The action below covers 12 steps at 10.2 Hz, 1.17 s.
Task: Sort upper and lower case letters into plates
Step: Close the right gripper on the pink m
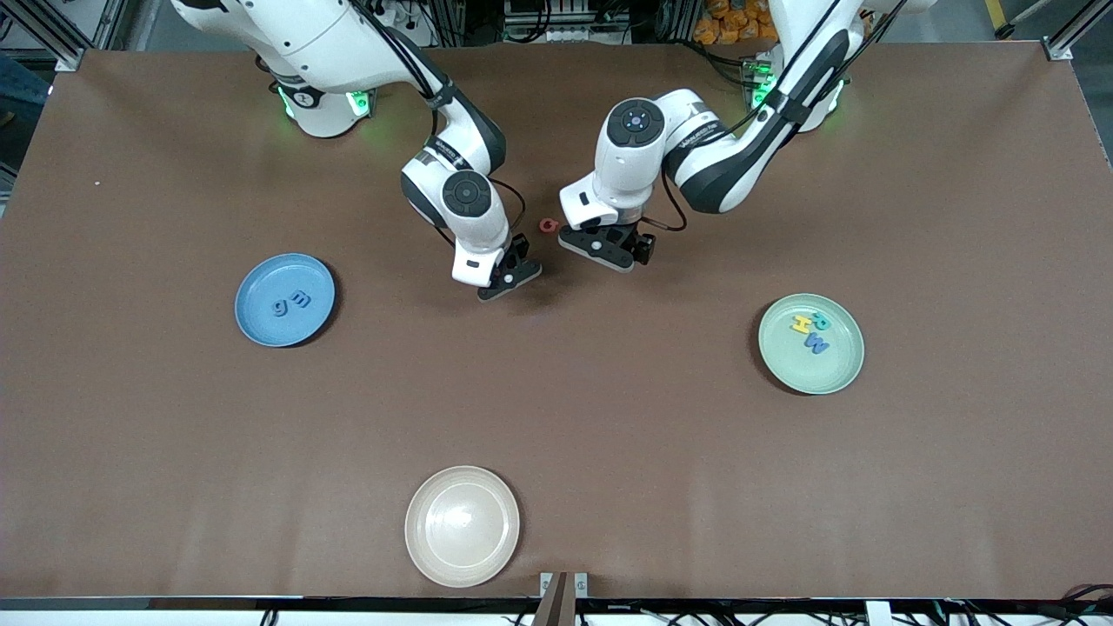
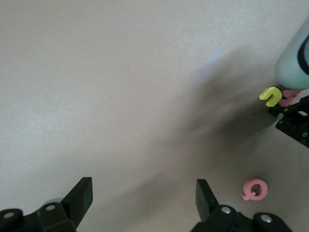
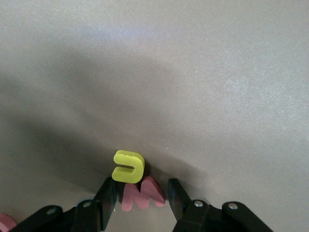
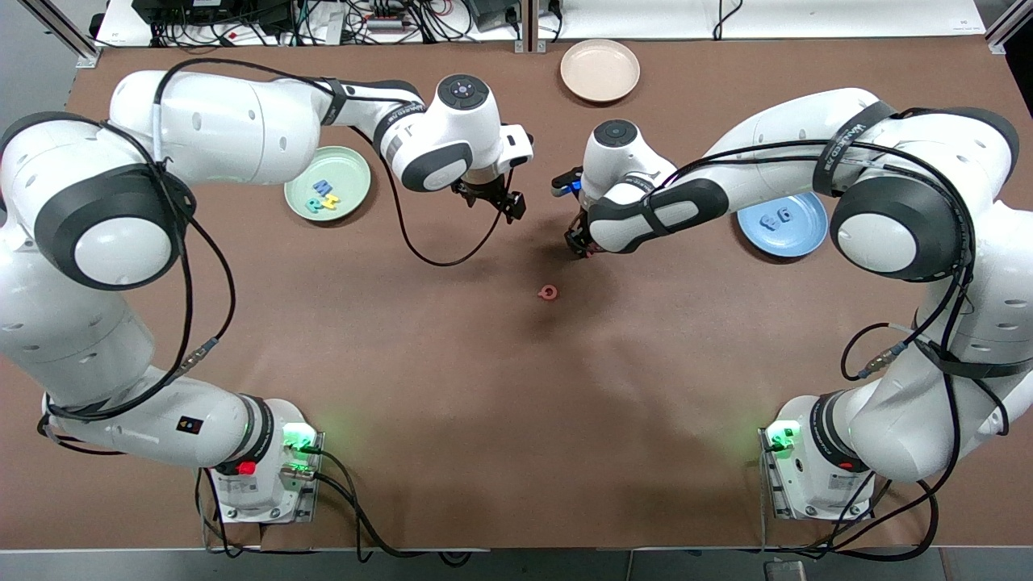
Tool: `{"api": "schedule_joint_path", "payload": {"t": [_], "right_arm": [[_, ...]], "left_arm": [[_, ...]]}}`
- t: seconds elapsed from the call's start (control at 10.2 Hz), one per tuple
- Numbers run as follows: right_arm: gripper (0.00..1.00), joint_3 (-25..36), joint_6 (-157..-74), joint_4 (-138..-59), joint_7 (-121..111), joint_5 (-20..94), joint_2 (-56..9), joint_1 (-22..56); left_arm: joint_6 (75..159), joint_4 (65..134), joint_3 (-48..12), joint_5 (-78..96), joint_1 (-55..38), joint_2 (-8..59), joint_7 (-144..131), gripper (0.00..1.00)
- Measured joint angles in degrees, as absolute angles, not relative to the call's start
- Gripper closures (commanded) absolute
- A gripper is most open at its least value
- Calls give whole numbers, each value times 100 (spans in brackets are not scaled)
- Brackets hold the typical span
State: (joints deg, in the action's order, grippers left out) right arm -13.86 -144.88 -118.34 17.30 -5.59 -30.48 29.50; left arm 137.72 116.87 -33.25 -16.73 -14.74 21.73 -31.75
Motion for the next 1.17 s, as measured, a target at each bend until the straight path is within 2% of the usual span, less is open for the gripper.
{"api": "schedule_joint_path", "payload": {"t": [0.29, 0.68, 1.17], "right_arm": [[71, -1394, -14477, -11831, 1728, -559, -3022, 2950], [79, -1399, -14473, -11831, 1728, -559, -3007, 2950], [82, -1390, -14474, -11822, 1734, -553, -3007, 2947]], "left_arm": [[13749, 11687, -3426, -1673, -1397, 2120, -3204, 5], [13675, 11754, -3668, -1673, -1326, 2105, -3536, 4], [13674, 11779, -3669, -1673, -1313, 2106, -3541, 5]]}}
